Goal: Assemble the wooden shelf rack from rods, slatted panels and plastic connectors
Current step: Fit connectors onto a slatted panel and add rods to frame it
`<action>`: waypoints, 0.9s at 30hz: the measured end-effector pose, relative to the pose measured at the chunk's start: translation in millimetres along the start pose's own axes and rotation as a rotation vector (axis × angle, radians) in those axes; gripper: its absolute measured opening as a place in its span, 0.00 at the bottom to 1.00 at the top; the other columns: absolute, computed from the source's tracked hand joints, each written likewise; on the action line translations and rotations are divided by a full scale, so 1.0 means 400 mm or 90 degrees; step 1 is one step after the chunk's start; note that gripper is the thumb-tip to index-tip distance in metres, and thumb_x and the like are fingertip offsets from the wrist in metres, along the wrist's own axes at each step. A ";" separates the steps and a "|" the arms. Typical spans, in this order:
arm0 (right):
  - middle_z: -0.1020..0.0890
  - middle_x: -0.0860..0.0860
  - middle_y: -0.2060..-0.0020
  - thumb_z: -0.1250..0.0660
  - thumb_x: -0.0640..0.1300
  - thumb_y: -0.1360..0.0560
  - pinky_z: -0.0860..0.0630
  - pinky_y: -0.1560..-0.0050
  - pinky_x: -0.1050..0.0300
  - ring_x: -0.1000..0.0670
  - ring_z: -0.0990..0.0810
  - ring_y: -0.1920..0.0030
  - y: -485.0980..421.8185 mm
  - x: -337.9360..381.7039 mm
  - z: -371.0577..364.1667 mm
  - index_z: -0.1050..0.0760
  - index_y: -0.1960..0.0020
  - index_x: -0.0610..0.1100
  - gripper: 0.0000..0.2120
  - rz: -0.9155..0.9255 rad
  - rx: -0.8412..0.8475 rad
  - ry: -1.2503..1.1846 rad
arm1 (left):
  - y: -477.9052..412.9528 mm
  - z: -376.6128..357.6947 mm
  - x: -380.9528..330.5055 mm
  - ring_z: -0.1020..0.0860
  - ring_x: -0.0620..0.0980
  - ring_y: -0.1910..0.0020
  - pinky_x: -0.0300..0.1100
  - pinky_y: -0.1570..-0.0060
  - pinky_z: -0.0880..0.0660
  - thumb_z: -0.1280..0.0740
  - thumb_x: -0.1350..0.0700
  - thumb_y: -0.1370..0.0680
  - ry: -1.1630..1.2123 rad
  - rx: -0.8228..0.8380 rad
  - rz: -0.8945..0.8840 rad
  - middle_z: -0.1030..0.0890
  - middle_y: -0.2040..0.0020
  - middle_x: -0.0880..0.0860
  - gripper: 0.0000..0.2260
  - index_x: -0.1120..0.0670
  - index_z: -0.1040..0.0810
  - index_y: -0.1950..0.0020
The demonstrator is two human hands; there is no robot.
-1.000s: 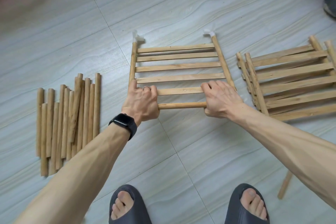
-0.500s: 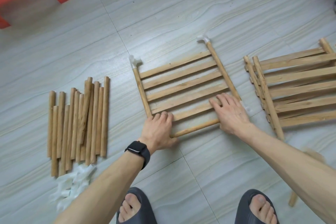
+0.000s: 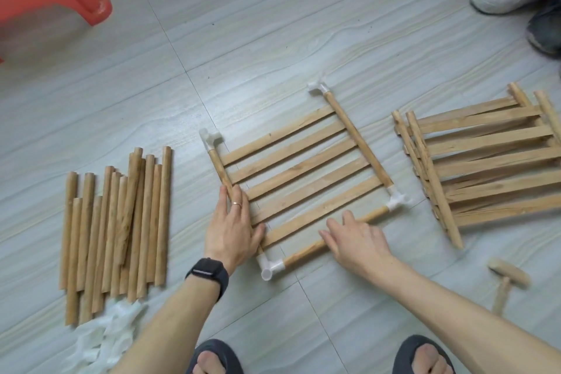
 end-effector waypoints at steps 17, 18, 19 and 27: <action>0.30 0.41 0.34 0.42 0.68 0.23 0.27 0.43 0.45 0.40 0.29 0.36 -0.026 -0.048 0.052 0.35 0.29 0.42 0.35 -0.208 -0.005 -0.076 | -0.006 0.032 0.149 0.28 0.57 0.33 0.53 0.41 0.25 0.36 0.41 0.20 0.255 0.041 0.113 0.31 0.28 0.57 0.29 0.49 0.38 0.23; 0.33 0.41 0.33 0.40 0.68 0.23 0.26 0.41 0.45 0.39 0.31 0.35 -0.029 -0.031 0.045 0.37 0.28 0.41 0.36 -0.200 0.002 -0.090 | -0.009 0.027 0.122 0.31 0.57 0.29 0.53 0.36 0.27 0.36 0.40 0.20 0.173 0.031 0.037 0.35 0.24 0.57 0.31 0.45 0.43 0.20; 0.34 0.41 0.31 0.39 0.67 0.23 0.26 0.39 0.45 0.39 0.32 0.33 -0.033 -0.017 0.043 0.39 0.27 0.41 0.37 -0.189 0.002 -0.091 | -0.007 0.024 0.081 0.38 0.58 0.24 0.55 0.29 0.33 0.36 0.40 0.20 0.084 0.009 -0.064 0.41 0.20 0.56 0.33 0.40 0.49 0.19; 0.45 0.41 0.23 0.35 0.58 0.20 0.39 0.24 0.49 0.41 0.43 0.23 -0.114 0.014 0.086 0.47 0.20 0.36 0.40 -0.075 0.038 -0.113 | 0.016 -0.012 -0.027 0.45 0.55 0.19 0.56 0.21 0.48 0.36 0.51 0.17 -0.219 -0.031 -0.386 0.42 0.18 0.54 0.27 0.39 0.41 0.20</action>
Point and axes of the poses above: each hand's wrist, its own y-axis away from the middle knuckle, its own z-axis out of the back of the hand, x = y × z, the point moved 7 cm from there along -y, towards the middle knuckle
